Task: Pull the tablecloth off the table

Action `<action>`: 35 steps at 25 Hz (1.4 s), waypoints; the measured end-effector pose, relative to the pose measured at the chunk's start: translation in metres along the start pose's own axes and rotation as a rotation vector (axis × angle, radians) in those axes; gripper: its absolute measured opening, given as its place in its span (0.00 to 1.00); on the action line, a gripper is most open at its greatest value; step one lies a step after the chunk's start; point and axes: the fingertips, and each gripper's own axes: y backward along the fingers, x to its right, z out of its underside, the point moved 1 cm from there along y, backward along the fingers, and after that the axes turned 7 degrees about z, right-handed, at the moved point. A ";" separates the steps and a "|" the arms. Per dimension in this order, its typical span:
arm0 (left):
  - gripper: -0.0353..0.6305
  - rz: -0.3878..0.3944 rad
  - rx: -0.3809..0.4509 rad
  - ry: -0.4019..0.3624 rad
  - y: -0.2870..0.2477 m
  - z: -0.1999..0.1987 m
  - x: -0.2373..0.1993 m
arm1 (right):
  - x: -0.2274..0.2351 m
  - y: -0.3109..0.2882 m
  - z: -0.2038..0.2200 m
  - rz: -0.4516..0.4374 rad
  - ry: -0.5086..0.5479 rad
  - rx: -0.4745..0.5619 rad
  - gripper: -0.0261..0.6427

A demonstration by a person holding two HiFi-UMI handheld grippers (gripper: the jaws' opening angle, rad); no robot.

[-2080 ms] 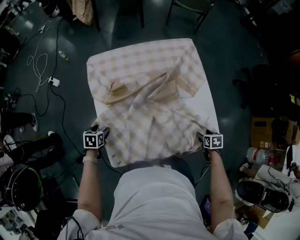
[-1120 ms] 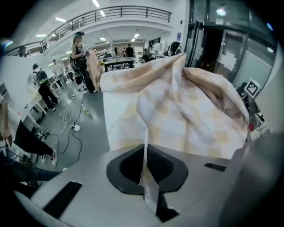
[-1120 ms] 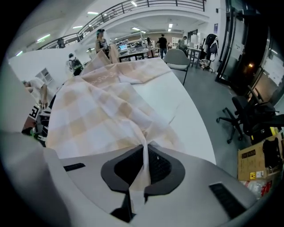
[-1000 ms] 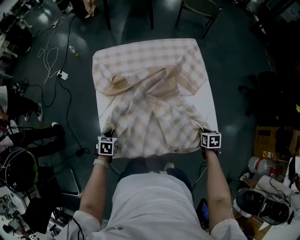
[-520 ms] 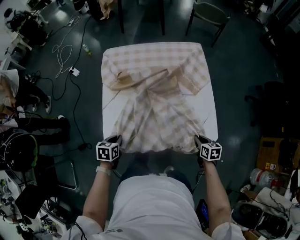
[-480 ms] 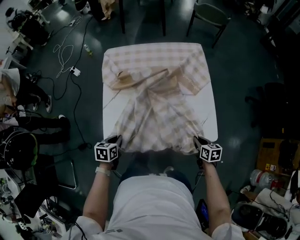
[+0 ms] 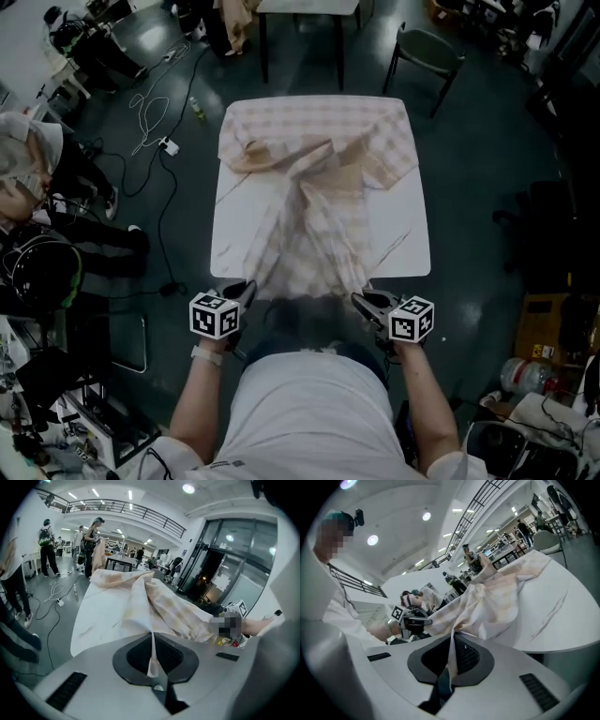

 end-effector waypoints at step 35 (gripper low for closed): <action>0.07 0.682 0.160 -0.332 0.156 0.035 0.253 | -0.298 0.061 0.027 -0.379 0.156 0.211 0.08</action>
